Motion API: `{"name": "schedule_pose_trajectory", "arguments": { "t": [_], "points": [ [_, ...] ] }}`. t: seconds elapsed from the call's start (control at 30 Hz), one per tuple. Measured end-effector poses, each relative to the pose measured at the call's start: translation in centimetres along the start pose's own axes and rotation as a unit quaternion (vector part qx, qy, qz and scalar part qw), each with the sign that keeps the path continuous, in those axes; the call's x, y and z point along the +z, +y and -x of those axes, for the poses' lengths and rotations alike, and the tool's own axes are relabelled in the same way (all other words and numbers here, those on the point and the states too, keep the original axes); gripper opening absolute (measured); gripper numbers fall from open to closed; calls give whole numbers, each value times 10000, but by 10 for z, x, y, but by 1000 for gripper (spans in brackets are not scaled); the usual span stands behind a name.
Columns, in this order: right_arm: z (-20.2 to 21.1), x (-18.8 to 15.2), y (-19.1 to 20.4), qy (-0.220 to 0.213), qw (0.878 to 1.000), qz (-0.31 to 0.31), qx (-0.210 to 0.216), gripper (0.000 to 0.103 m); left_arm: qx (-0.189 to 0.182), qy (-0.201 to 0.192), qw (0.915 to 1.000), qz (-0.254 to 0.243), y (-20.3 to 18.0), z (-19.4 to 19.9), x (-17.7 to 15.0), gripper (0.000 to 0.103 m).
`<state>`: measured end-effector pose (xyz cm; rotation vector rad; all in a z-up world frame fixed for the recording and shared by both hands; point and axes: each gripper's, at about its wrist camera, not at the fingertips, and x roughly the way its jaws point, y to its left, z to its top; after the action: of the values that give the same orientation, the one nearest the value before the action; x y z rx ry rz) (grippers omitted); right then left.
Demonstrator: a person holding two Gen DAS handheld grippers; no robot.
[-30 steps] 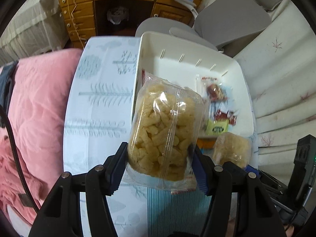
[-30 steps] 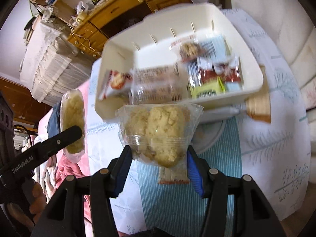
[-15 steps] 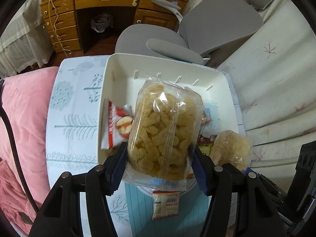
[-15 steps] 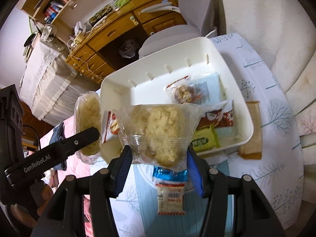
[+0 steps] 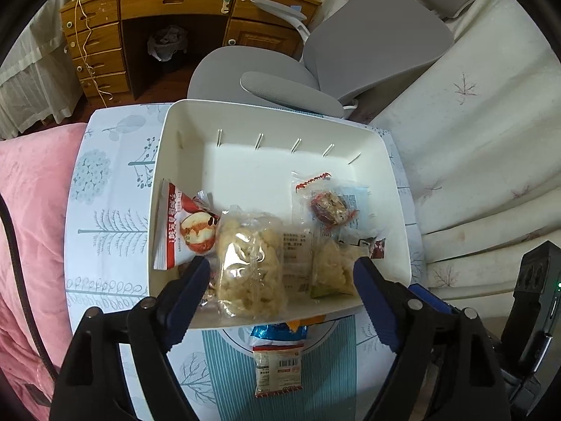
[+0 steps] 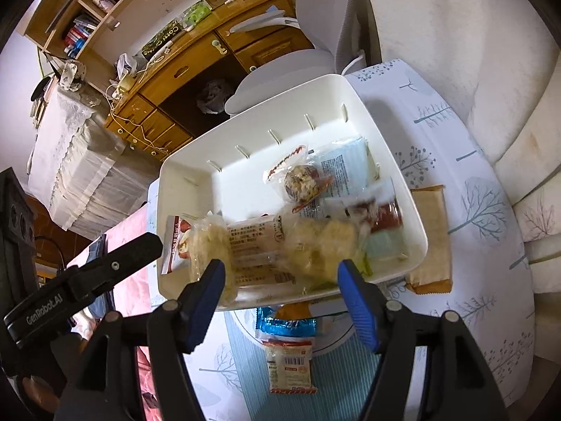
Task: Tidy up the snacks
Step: 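Withdraw both grippers and move left toward the blue-white wafer packet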
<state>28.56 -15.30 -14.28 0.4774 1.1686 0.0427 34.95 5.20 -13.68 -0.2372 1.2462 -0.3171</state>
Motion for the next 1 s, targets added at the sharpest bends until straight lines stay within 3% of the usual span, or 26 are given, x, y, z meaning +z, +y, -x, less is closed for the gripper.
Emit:
{"name": "schedule_pose_trajectory", "arguments": {
  "t": [0.57,1.0],
  "points": [
    [28,-31,-40,-213,9990,-352,-186,67,72,167,9994,-291,-8,-3,-72,83],
    [15,-44,-80,-115,9993,-41,-367,67,426,593,9971,216,-15,-25,-122,83]
  ]
}}
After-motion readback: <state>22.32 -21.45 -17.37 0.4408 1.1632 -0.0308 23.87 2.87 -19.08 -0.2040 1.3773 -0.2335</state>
